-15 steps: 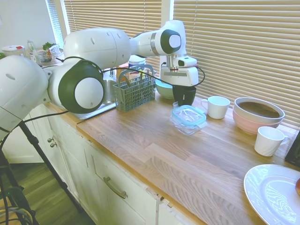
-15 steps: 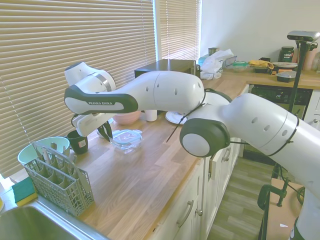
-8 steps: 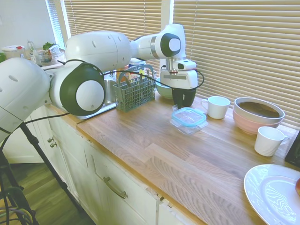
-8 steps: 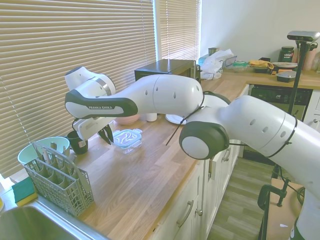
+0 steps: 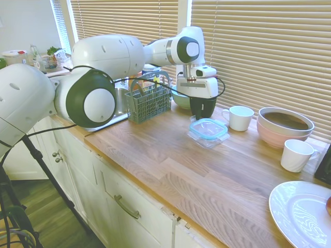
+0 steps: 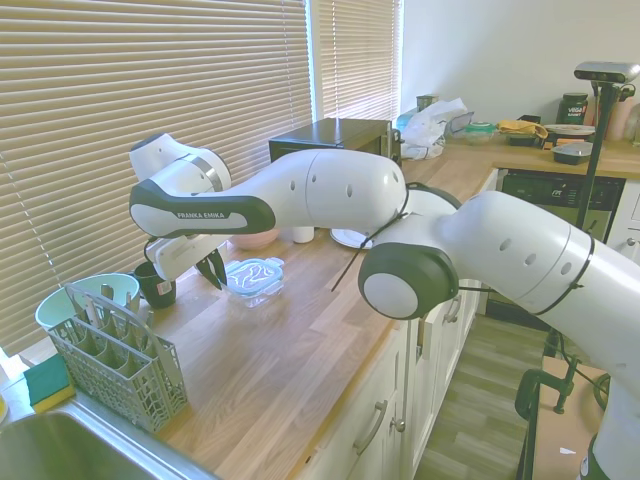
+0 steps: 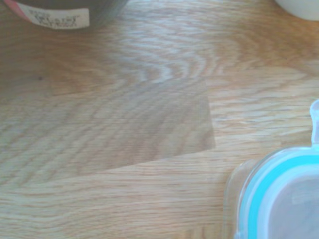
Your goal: Cover the lid of the food container
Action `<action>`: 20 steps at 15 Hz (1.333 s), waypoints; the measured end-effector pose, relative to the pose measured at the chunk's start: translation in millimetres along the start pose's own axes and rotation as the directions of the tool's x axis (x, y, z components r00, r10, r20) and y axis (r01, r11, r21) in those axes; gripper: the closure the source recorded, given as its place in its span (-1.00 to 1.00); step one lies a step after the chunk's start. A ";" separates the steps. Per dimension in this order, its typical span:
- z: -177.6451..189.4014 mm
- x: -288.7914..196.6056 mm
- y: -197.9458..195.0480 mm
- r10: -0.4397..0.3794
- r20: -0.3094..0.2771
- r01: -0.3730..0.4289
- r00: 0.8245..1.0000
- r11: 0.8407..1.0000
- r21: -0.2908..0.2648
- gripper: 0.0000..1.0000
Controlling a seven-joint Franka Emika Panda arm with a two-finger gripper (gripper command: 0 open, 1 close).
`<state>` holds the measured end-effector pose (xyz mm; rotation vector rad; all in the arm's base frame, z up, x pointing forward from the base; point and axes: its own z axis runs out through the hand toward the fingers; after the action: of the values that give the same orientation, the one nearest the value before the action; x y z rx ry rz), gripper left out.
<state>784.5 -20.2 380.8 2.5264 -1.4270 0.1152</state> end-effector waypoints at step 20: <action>-61.5 -5.7 2.6 -0.038 -0.009 0.039 0.999 0.993 0.116 -1.00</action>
<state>782.3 -1.8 439.8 2.6418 -1.4066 0.2054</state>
